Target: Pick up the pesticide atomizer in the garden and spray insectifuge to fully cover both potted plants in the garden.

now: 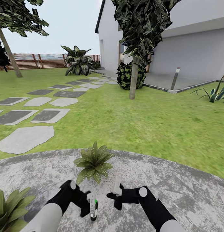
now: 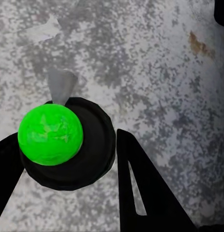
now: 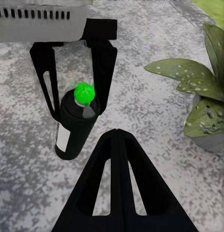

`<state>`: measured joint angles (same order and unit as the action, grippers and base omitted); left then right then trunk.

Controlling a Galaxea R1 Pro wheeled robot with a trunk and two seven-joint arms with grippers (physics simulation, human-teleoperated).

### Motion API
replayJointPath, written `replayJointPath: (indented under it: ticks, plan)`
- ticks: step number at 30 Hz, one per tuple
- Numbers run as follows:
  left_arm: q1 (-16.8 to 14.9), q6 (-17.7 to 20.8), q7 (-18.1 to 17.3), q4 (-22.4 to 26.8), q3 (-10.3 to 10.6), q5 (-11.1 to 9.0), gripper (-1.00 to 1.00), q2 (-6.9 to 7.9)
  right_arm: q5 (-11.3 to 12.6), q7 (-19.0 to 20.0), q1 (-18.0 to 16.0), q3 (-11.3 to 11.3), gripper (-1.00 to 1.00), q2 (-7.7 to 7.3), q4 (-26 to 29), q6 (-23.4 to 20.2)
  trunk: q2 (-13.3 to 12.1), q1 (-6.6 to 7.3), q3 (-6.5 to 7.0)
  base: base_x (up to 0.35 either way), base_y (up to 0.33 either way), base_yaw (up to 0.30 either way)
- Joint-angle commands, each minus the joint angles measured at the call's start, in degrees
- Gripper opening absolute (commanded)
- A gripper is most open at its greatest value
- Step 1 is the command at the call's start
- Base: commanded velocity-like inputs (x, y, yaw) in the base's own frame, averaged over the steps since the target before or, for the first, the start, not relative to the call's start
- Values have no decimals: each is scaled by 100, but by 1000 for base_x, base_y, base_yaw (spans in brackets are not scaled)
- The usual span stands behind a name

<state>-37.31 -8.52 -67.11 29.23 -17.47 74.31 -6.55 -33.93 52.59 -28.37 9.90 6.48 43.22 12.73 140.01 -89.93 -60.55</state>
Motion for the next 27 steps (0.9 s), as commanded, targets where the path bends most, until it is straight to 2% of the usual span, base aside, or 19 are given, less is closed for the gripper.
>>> replayJointPath:
  ticks: [1, 10, 15, 18, 21, 27]
  plan:
    - [-4, -62, 36, 5, -48, 58, -100, -22, -53, 5, -2, -6, -100, 2, 9, 34, 2, 1, -5, 0, 0, 0]
    - [-41, -66, 75, 10, -33, 58, -100, -148, -53, 5, -2, -6, -100, 30, 14, 36, 2, 1, -5, 0, 0, 0]
    - [-80, -120, 23, 5, -26, 46, -100, -158, -60, 5, -2, -6, -100, 29, 11, 31, 2, 1, -5, 0, 0, 0]
    - [-83, -198, 6, 4, -25, -33, -100, -149, -69, 5, -2, -6, -100, 29, 11, 35, 2, 1, -5, 0, 0, 0]
    - [-83, -222, -199, 3, -25, -166, -100, -138, -70, 5, -2, -6, -100, 29, 11, 33, 2, 1, -5, 0, 0, 0]
    - [-83, -229, -309, -1, -28, -200, -100, -142, -78, 2, -2, -6, -100, 29, 11, 37, 2, 1, -5, 0, 0, 0]
